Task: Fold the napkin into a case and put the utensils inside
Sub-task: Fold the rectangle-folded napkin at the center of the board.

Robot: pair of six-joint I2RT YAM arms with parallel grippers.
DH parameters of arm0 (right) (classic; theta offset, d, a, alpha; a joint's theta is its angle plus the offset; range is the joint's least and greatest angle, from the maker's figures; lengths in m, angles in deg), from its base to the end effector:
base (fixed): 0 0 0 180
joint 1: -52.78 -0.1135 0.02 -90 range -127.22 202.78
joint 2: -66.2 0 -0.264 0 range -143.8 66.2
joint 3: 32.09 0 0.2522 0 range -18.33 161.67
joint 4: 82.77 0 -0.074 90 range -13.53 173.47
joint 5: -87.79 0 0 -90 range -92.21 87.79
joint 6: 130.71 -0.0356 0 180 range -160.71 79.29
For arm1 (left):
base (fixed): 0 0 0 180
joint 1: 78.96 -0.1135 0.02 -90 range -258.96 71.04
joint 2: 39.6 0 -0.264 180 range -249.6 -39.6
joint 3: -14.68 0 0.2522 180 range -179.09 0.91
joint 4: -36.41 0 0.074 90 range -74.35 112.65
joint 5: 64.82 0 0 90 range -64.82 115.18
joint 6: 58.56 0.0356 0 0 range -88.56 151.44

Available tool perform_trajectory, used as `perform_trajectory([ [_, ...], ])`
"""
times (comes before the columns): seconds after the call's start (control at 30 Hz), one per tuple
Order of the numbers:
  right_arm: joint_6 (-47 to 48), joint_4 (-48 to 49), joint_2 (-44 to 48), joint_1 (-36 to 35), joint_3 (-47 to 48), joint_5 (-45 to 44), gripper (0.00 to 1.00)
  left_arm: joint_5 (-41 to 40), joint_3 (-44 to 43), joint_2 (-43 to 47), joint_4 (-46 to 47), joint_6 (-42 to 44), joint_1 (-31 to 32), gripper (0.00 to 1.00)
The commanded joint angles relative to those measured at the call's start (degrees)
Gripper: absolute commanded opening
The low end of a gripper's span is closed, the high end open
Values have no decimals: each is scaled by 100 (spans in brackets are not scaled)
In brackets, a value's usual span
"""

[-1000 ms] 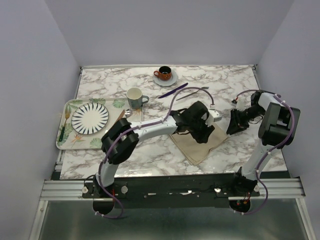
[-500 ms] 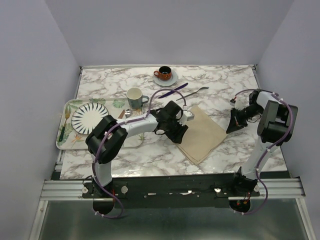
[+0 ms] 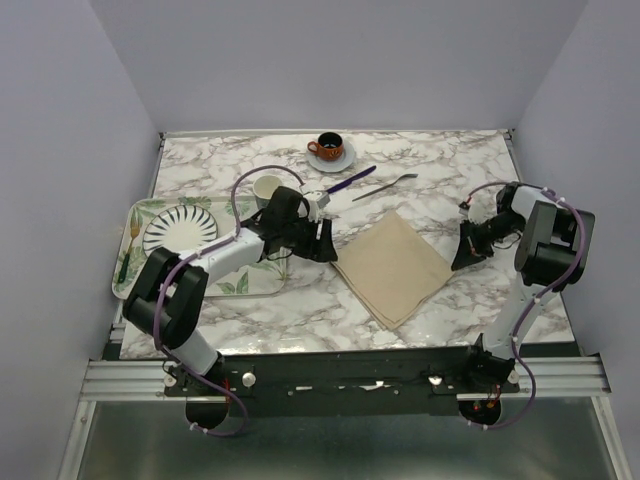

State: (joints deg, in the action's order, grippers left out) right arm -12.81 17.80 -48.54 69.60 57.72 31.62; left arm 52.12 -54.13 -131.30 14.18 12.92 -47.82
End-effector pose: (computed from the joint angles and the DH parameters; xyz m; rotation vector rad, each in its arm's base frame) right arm 0.3250 -0.0775 0.1466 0.1741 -2.9777 -0.9811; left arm 0.2782 -0.1869 0.2044 0.5105 2.4102 -0.9582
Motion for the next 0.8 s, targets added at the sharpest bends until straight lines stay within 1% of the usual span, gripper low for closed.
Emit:
perform_trajectory([
  [0.0,14,124,170,-30,-275,-43,9,426,599,345,1063,-1895,-108,72],
  [0.03,-4,116,188,-30,-284,-60,15,470,914,407,1241,-2144,-125,73],
  [0.07,13,116,197,-30,-249,-69,17,505,1091,494,1425,-2373,-108,74],
  [0.1,22,55,224,-30,-205,-95,20,497,1249,634,1801,-2654,-108,75],
  [0.13,57,19,259,-30,-153,-104,28,453,1503,714,1953,-2961,-108,75],
  [0.2,189,54,390,-21,-29,-104,36,225,1698,907,2278,-3069,-108,75],
  [0.23,242,115,634,-29,-12,-61,43,181,1856,943,2410,-3217,-99,74],
  [0.3,251,195,847,-38,102,71,50,145,1927,822,2708,-3368,-99,71],
  [0.37,251,160,1041,-117,199,229,52,154,1980,707,2929,-3560,-108,66],
  [0.4,260,125,1119,-161,234,282,52,154,2024,628,3226,-3640,-116,65],
  [0.43,242,151,1190,-222,200,335,52,145,2076,575,3351,-3728,-125,60],
  [0.5,199,421,1558,-468,25,441,52,136,2077,400,3579,-4035,-134,56],
  [0.53,146,545,1716,-600,-202,415,52,145,2068,338,3659,-4106,-125,55],
  [0.57,119,668,1953,-888,-318,275,52,136,2042,285,3686,-4159,-125,55],
  [0.63,58,1028,2209,-1162,-624,178,52,101,1928,162,3607,-4221,-134,57],
  [0.67,66,1126,2315,-1407,-714,142,52,75,1893,118,3546,-4247,-134,57],
  [0.73,171,1582,2762,-1654,-1012,142,49,40,1875,65,3423,-4361,-125,58],
  [0.77,268,1775,2973,-1838,-1405,-67,48,-4,1892,56,3387,-4422,-125,57],
])
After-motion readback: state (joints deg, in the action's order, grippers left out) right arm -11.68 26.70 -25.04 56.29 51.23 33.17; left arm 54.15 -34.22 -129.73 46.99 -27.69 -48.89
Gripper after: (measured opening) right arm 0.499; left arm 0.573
